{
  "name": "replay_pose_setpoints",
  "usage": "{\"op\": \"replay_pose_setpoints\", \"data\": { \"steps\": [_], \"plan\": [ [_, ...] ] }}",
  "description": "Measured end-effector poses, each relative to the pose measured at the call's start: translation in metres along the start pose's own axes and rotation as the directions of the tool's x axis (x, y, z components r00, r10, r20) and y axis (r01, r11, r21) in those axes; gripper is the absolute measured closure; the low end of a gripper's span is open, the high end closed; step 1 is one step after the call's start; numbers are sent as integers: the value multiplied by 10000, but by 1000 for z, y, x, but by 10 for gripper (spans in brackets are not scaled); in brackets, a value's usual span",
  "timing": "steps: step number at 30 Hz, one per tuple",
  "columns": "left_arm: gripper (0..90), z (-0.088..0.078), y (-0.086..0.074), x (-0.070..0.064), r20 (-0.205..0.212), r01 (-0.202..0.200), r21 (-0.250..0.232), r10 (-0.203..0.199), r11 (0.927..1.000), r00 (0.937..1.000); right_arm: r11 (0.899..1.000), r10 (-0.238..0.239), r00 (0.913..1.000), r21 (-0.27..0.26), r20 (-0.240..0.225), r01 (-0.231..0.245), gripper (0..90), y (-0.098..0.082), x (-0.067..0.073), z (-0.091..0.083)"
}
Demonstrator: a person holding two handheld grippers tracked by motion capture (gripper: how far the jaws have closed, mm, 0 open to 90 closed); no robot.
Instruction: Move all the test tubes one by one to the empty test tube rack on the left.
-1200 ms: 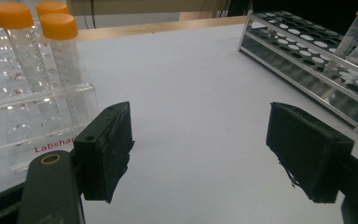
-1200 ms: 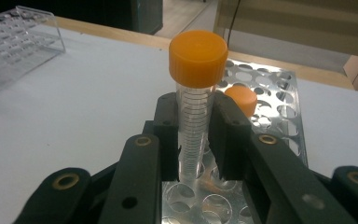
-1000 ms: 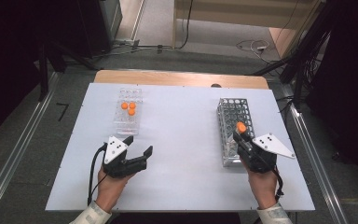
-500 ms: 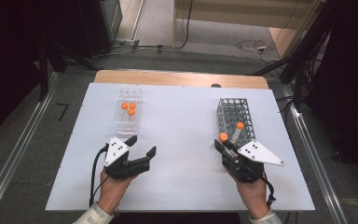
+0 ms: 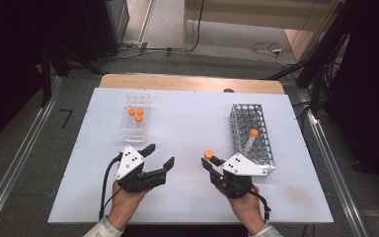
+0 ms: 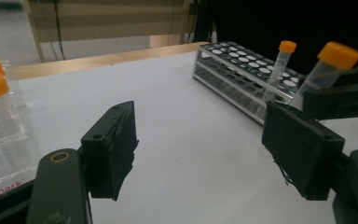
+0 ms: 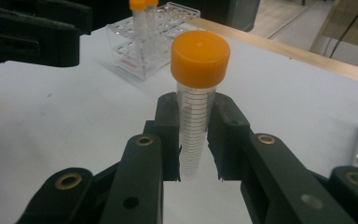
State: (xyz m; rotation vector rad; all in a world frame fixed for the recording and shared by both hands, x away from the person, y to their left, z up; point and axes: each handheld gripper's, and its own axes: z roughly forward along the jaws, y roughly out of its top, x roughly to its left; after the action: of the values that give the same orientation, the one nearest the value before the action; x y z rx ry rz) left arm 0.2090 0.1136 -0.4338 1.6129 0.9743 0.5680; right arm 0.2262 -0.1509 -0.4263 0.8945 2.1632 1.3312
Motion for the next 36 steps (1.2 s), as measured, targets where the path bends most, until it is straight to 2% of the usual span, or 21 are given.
{"op": "replay_pose_setpoints", "data": {
  "steps": [4, 8, 13, 20, 29, 36],
  "plan": [
    [285, 0, 6, -9, 397, -187, -146, 192, 9997, 9990, 9997, -197, 9994, 124, -280, 200, 723, 1, 10, 9],
    [325, 3, 11, -19, 843, -552, -230, 570, 9982, 9948, 9991, -339, 9981, 238, -515, 351, 722, 2, 19, 16],
    [403, 7, 10, -31, 971, -1146, -205, 1160, 9932, 9885, 9983, -476, 9961, 297, -736, 499, 723, 3, 28, 23],
    [498, 14, 7, -35, 1165, -1272, 42, 1258, 9919, 9852, 9978, -559, 9946, 319, -871, 589, 722, 2, 32, 25],
    [681, 17, 6, -38, 1343, -1369, 122, 1340, 9905, 9818, 9976, -536, 9937, 382, -984, 575, 722, 2, 35, 24],
    [696, 17, 6, -36, 1393, -1270, 141, 1238, 9918, 9825, 9976, -524, 9932, 407, -1035, 568, 713, 2, 35, 24]
  ]
}}
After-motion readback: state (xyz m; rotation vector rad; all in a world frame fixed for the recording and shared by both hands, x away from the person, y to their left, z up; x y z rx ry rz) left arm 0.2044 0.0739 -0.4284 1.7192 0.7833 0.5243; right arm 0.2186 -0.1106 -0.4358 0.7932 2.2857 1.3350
